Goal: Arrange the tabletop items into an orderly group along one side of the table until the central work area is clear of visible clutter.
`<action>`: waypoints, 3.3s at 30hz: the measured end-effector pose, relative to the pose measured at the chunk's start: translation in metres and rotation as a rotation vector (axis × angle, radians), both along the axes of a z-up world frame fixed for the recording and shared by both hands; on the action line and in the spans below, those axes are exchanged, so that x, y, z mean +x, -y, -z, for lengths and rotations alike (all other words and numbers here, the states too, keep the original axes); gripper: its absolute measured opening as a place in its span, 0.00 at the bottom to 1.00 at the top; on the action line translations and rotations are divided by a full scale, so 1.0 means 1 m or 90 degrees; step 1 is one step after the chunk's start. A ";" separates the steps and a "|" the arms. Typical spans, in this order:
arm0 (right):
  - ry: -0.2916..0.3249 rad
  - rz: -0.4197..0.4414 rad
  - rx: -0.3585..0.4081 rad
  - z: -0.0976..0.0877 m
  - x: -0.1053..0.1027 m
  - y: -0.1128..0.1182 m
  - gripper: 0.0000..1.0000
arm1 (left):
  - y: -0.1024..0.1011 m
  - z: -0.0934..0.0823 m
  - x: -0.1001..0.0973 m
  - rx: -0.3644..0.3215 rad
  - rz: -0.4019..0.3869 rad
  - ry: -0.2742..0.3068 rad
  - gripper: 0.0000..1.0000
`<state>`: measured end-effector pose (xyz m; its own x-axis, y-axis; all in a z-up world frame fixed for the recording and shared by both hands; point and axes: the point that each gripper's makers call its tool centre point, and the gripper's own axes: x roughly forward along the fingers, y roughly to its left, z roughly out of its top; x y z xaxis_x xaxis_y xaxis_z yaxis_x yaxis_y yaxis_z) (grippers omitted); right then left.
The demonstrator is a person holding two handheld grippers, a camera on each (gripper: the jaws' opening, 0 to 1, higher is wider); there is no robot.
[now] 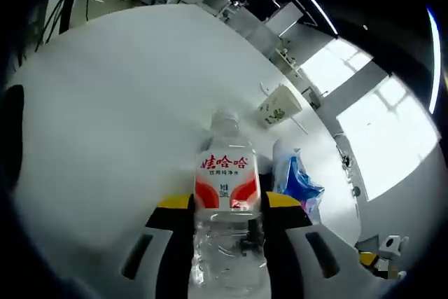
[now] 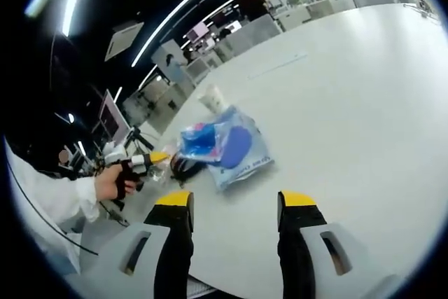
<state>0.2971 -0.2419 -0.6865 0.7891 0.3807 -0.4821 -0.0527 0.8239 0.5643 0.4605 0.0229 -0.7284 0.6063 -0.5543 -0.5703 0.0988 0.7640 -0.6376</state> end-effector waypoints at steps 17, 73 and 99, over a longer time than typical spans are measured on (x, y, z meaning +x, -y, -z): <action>0.020 -0.059 0.062 -0.020 0.033 -0.050 0.45 | 0.015 -0.053 -0.006 -0.014 0.024 0.121 0.35; 0.045 -0.294 0.247 -0.116 0.131 -0.194 0.20 | 0.067 -0.113 -0.099 0.086 0.213 0.337 0.37; 0.276 -0.593 0.105 -0.147 0.095 -0.226 0.18 | 0.049 -0.126 -0.095 0.180 0.165 0.411 0.65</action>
